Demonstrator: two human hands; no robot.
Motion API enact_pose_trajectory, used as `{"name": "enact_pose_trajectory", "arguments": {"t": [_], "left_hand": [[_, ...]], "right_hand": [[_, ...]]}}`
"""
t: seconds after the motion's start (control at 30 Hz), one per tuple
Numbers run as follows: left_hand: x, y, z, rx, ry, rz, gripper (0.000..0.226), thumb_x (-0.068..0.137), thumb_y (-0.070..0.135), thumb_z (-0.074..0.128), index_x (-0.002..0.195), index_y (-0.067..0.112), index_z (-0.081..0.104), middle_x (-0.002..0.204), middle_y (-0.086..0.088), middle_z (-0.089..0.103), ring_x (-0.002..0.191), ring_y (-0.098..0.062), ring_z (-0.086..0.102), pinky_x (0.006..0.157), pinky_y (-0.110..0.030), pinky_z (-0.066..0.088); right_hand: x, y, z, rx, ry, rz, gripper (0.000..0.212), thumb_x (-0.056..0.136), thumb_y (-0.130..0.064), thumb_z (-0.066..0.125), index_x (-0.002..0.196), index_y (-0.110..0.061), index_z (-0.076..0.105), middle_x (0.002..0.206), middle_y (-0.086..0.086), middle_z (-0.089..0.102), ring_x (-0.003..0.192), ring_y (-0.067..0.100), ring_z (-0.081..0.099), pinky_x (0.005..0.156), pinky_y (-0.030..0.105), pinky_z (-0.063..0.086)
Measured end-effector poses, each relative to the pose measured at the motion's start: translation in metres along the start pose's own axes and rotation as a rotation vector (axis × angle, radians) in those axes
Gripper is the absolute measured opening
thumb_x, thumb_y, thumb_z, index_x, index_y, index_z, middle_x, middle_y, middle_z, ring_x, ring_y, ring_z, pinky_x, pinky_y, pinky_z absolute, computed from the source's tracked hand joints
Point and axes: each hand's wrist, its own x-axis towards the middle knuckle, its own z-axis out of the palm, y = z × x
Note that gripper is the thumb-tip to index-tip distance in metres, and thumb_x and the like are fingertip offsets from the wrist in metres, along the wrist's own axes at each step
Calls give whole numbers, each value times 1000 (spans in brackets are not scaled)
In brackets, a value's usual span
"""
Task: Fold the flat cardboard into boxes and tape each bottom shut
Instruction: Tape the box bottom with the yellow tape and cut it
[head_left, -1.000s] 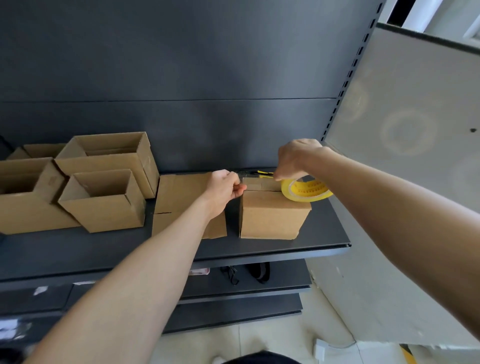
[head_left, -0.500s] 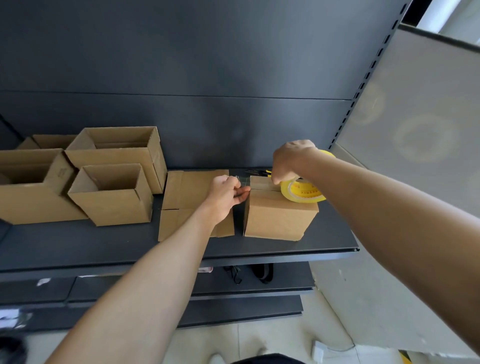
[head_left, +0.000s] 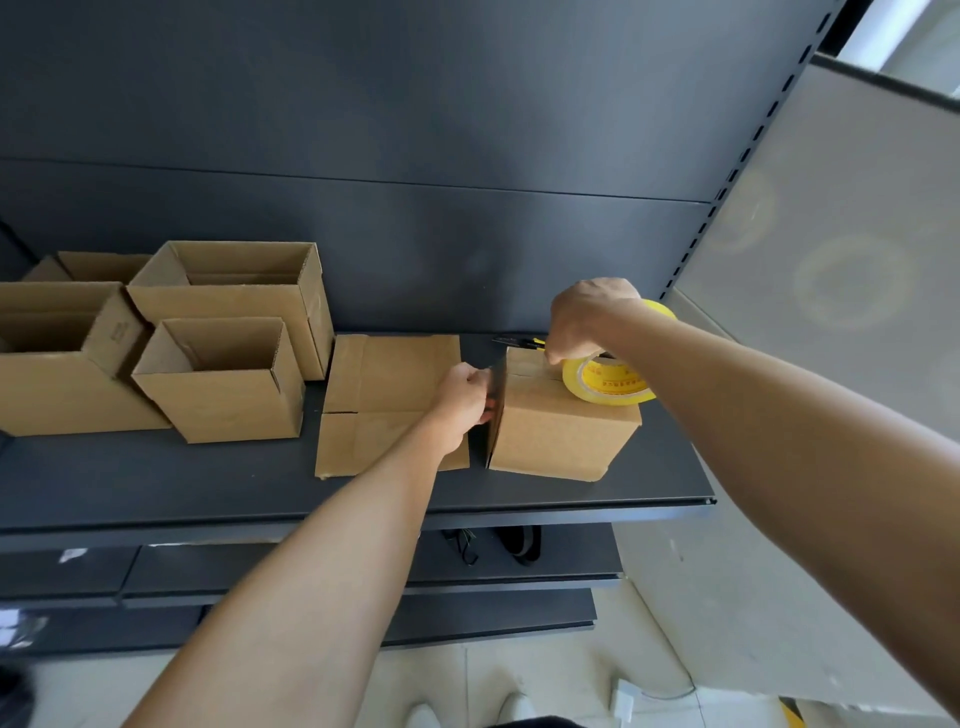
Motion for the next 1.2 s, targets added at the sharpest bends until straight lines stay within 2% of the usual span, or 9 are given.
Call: {"name": "enact_pose_trajectory", "arguments": {"t": [0.17,0.33,0.43,0.53,0.63,0.73,0.83,0.97,1.2], "left_hand": [[2,-3,7,232,40,-23,14,100,22,40,99,12,50,107,-14,60,100,-30,59,92,-48,51],[-4,-3,2,393,142,136,24,93,2,49,116,9,47,116,-8,51,100,-18,50,85,-28,42],[-18,20,0,241,-30,334,37,90,17,57,124,20,44,132,2,41,119,-11,41,93,-25,30],[-29,30,9,536,-331,368,83,81,44,68,148,22,22,155,11,8,141,-8,13,109,-29,19],[-23,24,14,955,-329,423,110,79,59,63,153,17,-7,157,6,-19,143,-12,-25,116,-37,-8],[-17,19,10,1122,-296,555,108,83,62,55,151,11,-11,159,-2,-16,143,-15,-24,117,-38,-10],[-18,19,8,1219,-285,578,101,88,58,49,150,4,-10,159,-5,-11,145,-18,-19,119,-39,-6],[-17,23,10,1272,-286,595,99,89,59,47,150,3,-8,158,-8,-7,146,-21,-16,119,-43,-5],[-15,23,10,1306,-279,651,93,90,57,46,150,3,-1,153,-9,5,145,-22,-4,117,-42,-7]], "right_hand": [[-2,1,1,16,16,3,21,84,-40,59,87,-20,56,73,-4,50,80,23,56,66,27,45],[-2,0,1,-2,18,2,20,85,-40,59,88,-20,57,74,-4,52,75,20,56,54,23,40],[0,-1,0,-2,4,7,19,85,-39,57,86,-20,56,75,-4,53,72,19,55,51,23,37],[-1,1,-2,-1,-1,3,19,86,-38,55,81,-20,54,74,-4,52,71,19,54,53,24,38],[0,2,0,-1,-8,-3,20,87,-39,53,84,-19,54,74,-4,50,76,21,54,61,26,41],[-2,6,-3,64,-7,-25,26,87,-46,52,90,-19,52,81,-2,50,84,23,53,70,28,42],[-6,30,-13,255,-82,-12,36,81,-54,55,75,-18,52,78,-2,52,82,23,53,76,32,44],[-3,65,-9,362,-151,1,56,70,-80,53,74,-24,52,80,-1,54,88,26,56,82,36,46],[-2,65,-8,318,-111,-21,59,67,-82,54,68,-23,47,74,-2,49,89,28,55,85,37,47]]}}
